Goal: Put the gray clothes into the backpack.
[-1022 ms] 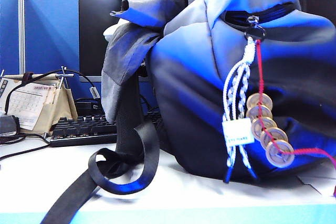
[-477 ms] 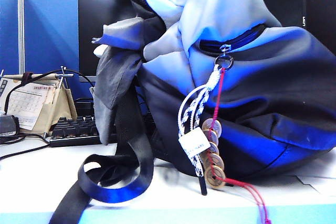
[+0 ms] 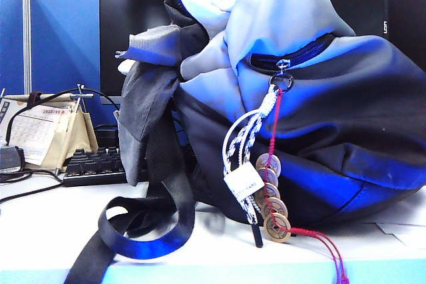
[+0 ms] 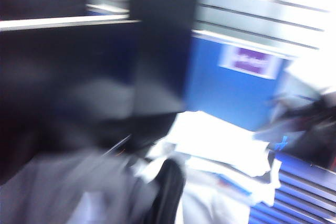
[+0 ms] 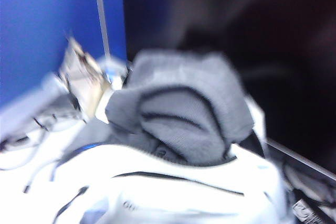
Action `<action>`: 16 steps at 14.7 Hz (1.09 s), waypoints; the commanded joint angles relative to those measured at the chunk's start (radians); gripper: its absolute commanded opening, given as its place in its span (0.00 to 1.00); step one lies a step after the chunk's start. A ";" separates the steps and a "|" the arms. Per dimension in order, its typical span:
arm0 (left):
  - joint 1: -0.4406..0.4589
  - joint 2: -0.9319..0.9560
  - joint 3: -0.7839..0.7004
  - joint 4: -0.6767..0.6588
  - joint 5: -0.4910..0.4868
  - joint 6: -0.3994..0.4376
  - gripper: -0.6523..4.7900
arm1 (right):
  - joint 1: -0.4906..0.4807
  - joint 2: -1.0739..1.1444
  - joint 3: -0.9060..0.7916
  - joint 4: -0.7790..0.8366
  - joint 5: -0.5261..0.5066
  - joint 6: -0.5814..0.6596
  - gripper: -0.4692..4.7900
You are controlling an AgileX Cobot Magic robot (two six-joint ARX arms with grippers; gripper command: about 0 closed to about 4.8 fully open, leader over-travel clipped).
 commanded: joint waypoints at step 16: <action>0.198 -1.187 -0.734 -0.333 -0.539 -0.026 0.11 | 0.000 -0.537 -0.182 -0.079 -0.084 0.170 0.08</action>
